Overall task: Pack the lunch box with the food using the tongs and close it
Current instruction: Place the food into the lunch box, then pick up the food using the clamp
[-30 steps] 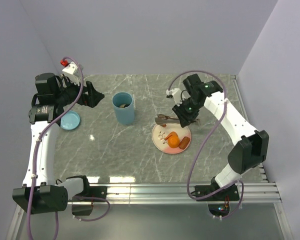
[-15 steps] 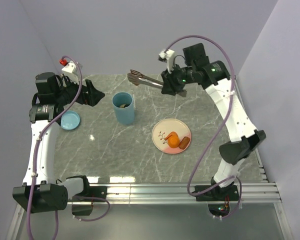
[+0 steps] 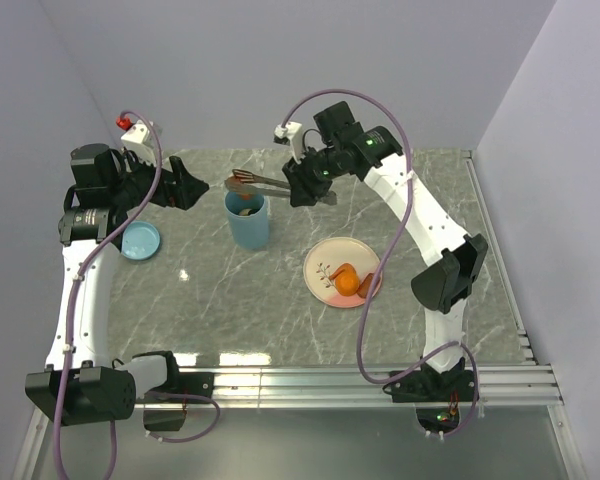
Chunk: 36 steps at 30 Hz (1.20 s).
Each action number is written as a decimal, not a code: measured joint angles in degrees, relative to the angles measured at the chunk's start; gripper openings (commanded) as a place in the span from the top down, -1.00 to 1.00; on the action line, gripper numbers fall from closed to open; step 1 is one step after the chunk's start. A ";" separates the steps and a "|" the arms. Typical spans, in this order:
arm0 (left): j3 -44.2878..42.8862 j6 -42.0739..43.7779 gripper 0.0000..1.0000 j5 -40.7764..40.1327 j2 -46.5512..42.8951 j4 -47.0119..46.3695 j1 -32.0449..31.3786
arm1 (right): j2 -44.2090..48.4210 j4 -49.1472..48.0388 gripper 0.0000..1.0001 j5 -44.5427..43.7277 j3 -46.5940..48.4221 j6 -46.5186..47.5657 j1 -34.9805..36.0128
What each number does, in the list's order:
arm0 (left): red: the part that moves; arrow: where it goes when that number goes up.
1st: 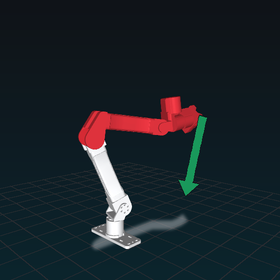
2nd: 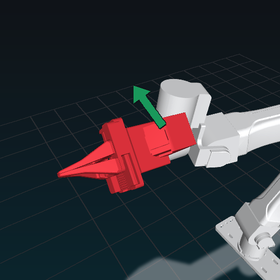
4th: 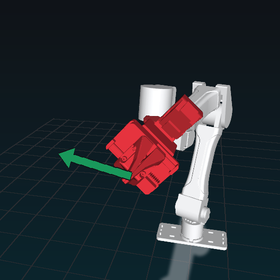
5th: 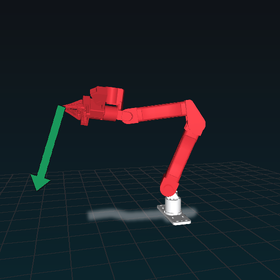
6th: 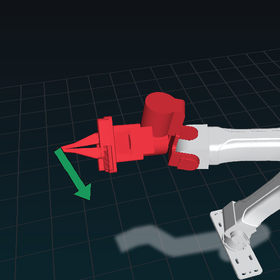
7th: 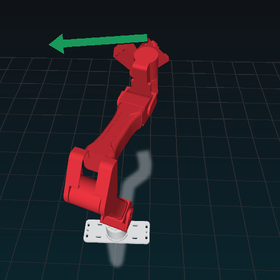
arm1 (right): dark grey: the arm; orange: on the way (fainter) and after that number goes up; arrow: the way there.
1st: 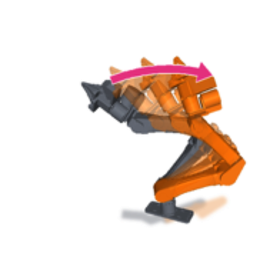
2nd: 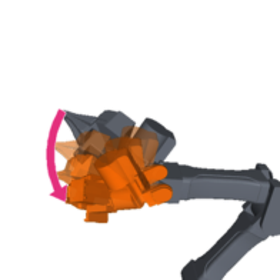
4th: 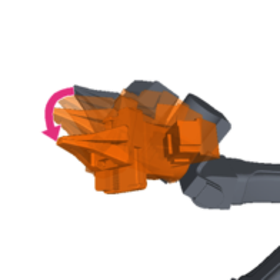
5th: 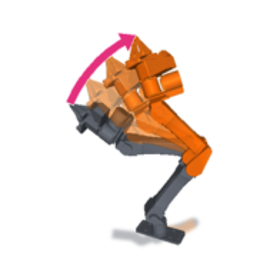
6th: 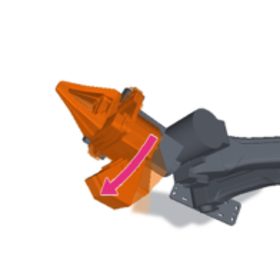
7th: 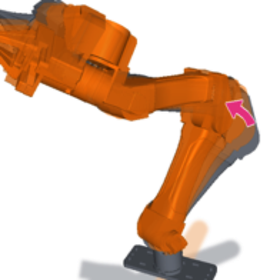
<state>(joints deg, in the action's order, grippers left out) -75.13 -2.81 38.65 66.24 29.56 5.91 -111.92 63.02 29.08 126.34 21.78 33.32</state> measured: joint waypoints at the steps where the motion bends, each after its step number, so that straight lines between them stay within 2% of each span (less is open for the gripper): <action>1: 0.00 0.00 -0.99 -0.15 0.00 0.00 0.00 | 0.00 -0.02 -0.03 -0.09 0.00 0.00 0.24; 4: 0.00 0.00 -0.99 -0.55 0.00 -0.02 0.00 | 0.00 -0.74 -0.13 -0.26 0.00 -0.20 0.55; 12: 0.00 -0.02 -0.99 -0.57 0.00 -0.17 0.02 | 1.07 -1.09 -0.08 -1.92 -1.46 -0.02 0.44; 17: 0.00 0.04 -0.99 -0.55 0.00 -0.17 0.02 | 8.63 1.01 -0.07 -0.96 -11.15 2.73 -2.25; 24: 0.02 0.17 -0.99 -0.42 -0.35 -0.17 0.00 | 21.16 8.98 -0.06 -0.85 -27.61 10.08 -10.93; 31: 0.31 0.17 -0.99 0.66 -1.22 -0.22 0.02 | 27.89 13.35 -0.06 -7.34 -42.12 16.20 -13.81; 36: 0.63 0.17 -0.99 0.96 -1.38 -0.22 0.02 | 31.91 14.16 -0.10 -10.62 -46.34 19.93 -15.15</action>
<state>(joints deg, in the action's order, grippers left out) -74.50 -2.63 39.62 64.86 29.34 5.93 -80.01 77.19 18.46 80.01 41.71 18.17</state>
